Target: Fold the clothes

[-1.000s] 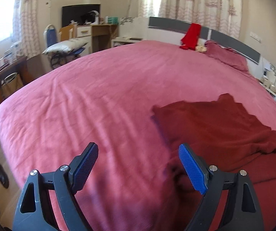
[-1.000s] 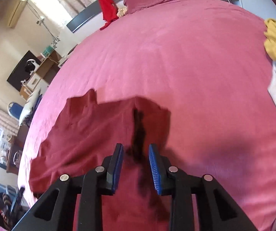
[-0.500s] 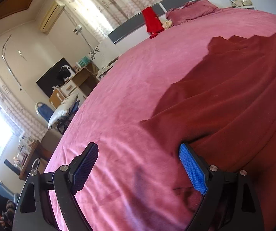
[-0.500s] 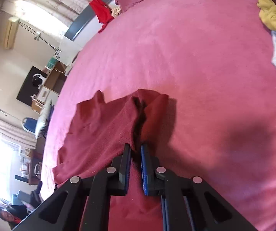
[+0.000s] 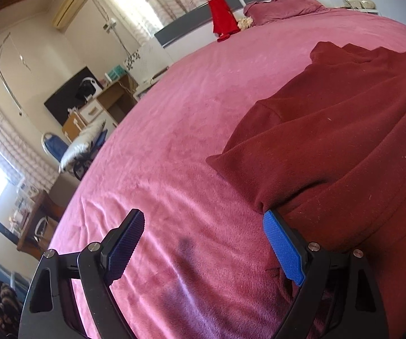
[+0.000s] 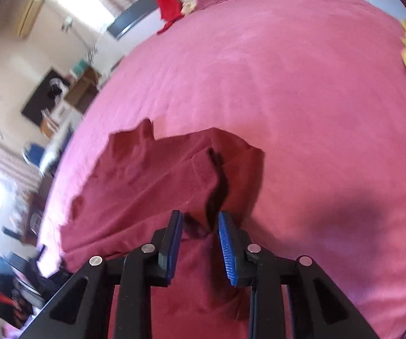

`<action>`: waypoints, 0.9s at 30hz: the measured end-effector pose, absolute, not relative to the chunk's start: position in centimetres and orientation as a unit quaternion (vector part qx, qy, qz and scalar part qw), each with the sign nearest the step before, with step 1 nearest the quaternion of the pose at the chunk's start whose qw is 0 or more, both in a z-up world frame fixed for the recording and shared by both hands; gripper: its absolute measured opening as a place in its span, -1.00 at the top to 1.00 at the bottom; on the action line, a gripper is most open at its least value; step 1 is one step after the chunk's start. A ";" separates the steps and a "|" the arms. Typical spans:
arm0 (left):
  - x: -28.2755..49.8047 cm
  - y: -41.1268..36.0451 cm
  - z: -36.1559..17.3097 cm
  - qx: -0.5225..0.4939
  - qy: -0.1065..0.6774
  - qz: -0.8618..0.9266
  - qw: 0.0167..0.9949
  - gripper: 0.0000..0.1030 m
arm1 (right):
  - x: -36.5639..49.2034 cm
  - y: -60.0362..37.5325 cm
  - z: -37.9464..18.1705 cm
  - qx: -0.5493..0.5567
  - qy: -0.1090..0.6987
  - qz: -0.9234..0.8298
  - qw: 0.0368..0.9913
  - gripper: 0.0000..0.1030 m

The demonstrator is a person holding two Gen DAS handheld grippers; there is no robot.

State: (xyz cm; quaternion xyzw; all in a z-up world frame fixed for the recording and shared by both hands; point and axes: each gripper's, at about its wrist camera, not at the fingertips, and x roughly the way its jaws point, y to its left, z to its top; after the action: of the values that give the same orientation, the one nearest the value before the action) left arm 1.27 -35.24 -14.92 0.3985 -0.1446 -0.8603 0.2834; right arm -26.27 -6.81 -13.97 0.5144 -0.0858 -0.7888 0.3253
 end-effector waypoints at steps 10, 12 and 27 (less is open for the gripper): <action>1.4 -36.6 -15.3 0.409 -0.126 -0.859 0.282 -0.73 | -27.0 -5.8 -7.6 0.495 -0.076 -0.789 0.356 0.91; 1.5 -36.7 -15.3 0.409 -0.122 -0.859 0.282 -0.74 | -27.5 -5.7 -8.2 0.519 -0.064 -0.778 0.348 0.91; 1.7 -36.5 -15.1 0.413 -0.122 -0.859 0.278 -0.74 | -22.9 -10.0 -12.7 0.455 0.118 -0.796 0.383 0.58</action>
State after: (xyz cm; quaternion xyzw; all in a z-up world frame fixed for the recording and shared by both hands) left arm 1.67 -36.49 -15.10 0.4128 -0.1219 -0.8587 0.2781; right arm -22.89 -10.04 -12.75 0.4545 0.1182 -0.7956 0.3828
